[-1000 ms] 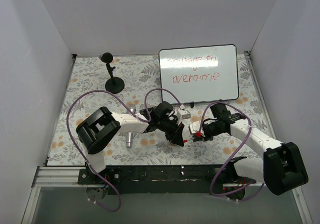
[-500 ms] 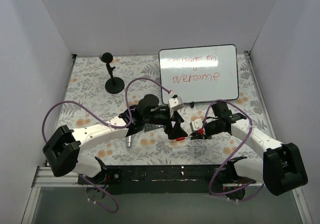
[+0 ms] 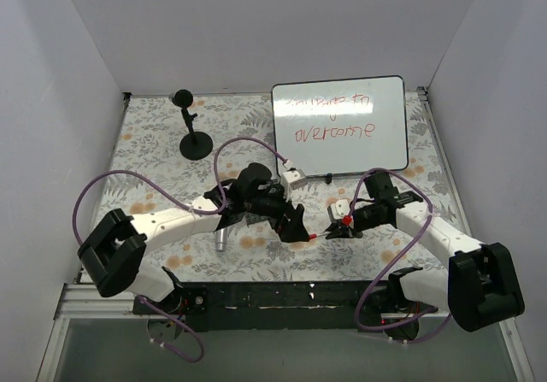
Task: Write a sentence on the whiteboard
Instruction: Insert the whiteboard marker into the pen cap.
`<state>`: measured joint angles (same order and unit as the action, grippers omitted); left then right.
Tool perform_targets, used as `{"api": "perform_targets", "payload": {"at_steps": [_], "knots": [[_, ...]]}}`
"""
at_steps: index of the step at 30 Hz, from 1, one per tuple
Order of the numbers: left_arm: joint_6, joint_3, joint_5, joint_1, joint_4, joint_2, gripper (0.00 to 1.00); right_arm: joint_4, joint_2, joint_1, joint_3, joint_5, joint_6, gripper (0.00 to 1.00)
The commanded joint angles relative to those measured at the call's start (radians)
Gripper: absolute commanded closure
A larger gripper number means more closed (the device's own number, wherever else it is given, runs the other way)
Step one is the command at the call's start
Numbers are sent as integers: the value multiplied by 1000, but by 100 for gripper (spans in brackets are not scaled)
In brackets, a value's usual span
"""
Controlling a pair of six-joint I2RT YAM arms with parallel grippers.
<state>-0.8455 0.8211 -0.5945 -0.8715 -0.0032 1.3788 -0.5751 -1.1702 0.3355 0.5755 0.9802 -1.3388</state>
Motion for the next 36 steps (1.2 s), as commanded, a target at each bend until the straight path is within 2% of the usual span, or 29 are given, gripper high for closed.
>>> {"api": "perform_targets", "payload": {"at_steps": [1,3,7,15,18,21,22,23,24,28,36], "knots": [[-4,56,-117,0,-57,65,3,-32,-14,-4,41,48,-11,99],[44,58,-177,0,-50,89,9,-35,-16,-3,44,49,-8,99],[111,62,-182,-20,-43,132,12,-37,-23,-3,46,57,-7,99],[126,119,-209,-26,-41,241,27,-40,-29,-3,46,66,-7,99],[120,139,-235,-27,-50,281,41,-42,-34,-3,49,63,-8,99],[112,151,-258,-29,-57,305,61,-40,-37,-3,49,61,-5,99],[111,154,-260,-29,-58,310,74,-40,-39,-3,49,60,-5,99],[105,159,-255,-30,-61,319,95,-40,-39,-3,49,61,-5,99],[105,165,-254,-30,-64,319,100,-42,-39,-3,49,61,-5,99],[94,194,-240,-38,-49,324,100,-48,-39,0,47,77,-7,99],[17,318,-286,-66,101,397,100,-32,-45,34,38,80,3,99]]}}
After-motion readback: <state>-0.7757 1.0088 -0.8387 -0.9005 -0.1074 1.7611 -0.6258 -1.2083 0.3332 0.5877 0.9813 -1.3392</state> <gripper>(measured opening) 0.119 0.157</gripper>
